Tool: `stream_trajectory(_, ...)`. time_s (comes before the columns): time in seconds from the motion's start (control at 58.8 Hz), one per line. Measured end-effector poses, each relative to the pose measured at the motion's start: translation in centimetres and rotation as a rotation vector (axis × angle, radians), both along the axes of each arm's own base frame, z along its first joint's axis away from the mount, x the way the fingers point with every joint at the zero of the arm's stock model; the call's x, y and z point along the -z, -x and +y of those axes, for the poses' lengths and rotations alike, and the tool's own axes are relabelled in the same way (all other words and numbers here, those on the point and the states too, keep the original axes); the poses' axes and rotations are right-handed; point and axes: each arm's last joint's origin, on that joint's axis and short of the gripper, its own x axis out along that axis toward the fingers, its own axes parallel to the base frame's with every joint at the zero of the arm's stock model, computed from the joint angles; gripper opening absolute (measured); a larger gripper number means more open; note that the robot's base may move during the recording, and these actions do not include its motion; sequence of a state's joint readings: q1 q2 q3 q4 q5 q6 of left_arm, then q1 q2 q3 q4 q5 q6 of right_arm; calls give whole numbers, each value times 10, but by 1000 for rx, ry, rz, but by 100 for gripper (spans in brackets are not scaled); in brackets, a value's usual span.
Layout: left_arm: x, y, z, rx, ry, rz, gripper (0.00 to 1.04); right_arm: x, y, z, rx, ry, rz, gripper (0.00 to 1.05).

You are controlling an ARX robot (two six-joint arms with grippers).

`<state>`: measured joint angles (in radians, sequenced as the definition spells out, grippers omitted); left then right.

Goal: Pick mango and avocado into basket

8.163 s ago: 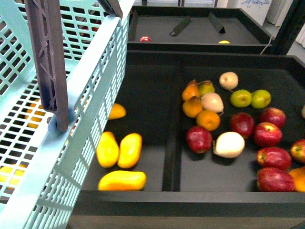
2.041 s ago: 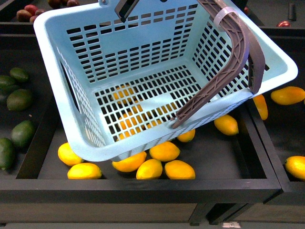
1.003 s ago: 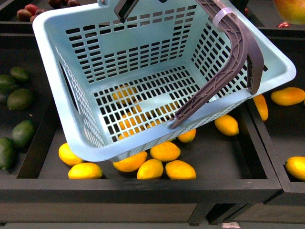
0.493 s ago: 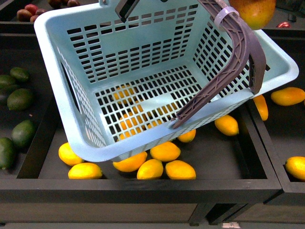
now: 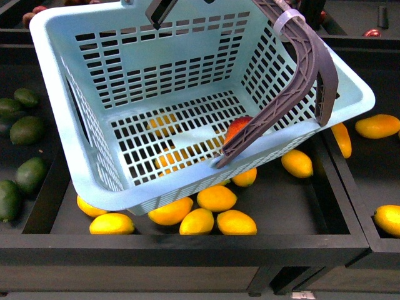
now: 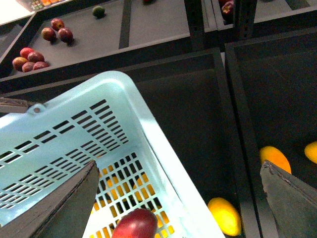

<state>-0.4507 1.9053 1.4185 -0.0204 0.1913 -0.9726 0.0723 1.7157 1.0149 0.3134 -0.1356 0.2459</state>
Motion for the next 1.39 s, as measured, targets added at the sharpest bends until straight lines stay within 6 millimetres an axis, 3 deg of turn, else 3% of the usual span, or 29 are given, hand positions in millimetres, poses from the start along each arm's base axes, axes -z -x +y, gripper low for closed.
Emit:
stream_trajectory(0.085,0,0,0,5,-1,-1,6,0,0,1,3,19,-16,96)
stream_trajectory(0.17,0,1,-1,11,4,2,6,7,8,0,110,127,-193,85)
stream_trajectory(0.357,0,1,-1,16,8,5,6,16,60,-9,157,226,-404,53)
stream_trajectory(0.663,0,1,-1,11,4,2,6,34,125,-24,133,246,-392,2)
stream_trajectory(0.986,0,1,-1,13,5,2,6,42,172,-31,159,253,-397,2)
stream_trajectory(1.19,0,1,-1,10,2,1,6,55,196,-31,157,253,-390,2)
stream_trajectory(1.394,0,1,-1,12,4,2,6,54,213,-31,157,253,-396,2)
